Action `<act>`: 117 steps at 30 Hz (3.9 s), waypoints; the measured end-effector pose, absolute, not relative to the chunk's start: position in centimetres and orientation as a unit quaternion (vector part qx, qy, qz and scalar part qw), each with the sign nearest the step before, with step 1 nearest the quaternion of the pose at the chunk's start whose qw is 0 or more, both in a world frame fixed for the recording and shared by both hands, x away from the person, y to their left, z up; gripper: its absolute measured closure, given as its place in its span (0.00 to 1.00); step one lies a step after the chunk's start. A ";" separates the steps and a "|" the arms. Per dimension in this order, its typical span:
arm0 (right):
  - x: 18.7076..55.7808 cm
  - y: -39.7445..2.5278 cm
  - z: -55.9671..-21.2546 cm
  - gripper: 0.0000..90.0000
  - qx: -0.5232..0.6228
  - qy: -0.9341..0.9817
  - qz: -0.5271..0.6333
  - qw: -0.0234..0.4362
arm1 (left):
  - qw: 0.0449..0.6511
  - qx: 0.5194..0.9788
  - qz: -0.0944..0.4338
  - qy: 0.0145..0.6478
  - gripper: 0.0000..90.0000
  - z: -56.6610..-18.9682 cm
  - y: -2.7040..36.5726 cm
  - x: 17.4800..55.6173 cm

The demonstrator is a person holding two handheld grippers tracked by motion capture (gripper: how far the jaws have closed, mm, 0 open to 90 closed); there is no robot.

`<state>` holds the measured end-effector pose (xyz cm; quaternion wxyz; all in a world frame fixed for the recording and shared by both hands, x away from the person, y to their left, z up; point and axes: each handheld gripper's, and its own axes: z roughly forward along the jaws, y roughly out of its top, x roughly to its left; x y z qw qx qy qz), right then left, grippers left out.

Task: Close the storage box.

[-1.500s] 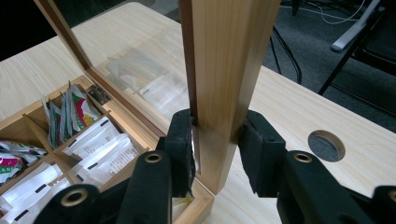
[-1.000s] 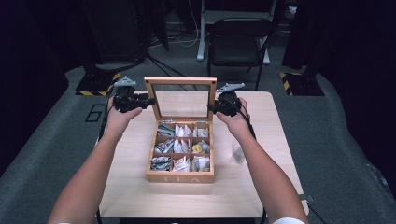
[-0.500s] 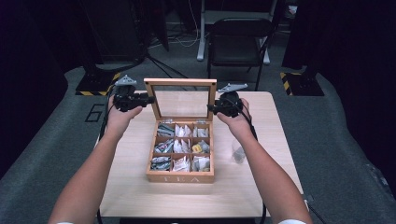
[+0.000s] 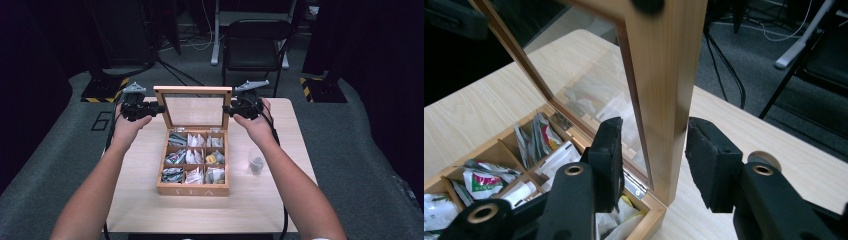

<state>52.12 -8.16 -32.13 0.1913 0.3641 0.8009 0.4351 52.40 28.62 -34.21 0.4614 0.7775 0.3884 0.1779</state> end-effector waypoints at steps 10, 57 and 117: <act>51.5 -7.9 -30.0 0.65 0.356 0.800 0.442 0.195 | 0.457 0.781 0.174 0.387 0.70 -34.1 28.6 52.0; 46.7 -8.2 -30.7 0.64 0.329 0.811 0.442 0.196 | 0.462 0.788 0.208 0.351 0.67 -31.4 28.5 45.5; 37.9 -8.7 -37.6 0.59 0.309 0.813 0.442 0.219 | 0.464 0.791 0.202 0.342 0.62 -38.6 29.0 38.0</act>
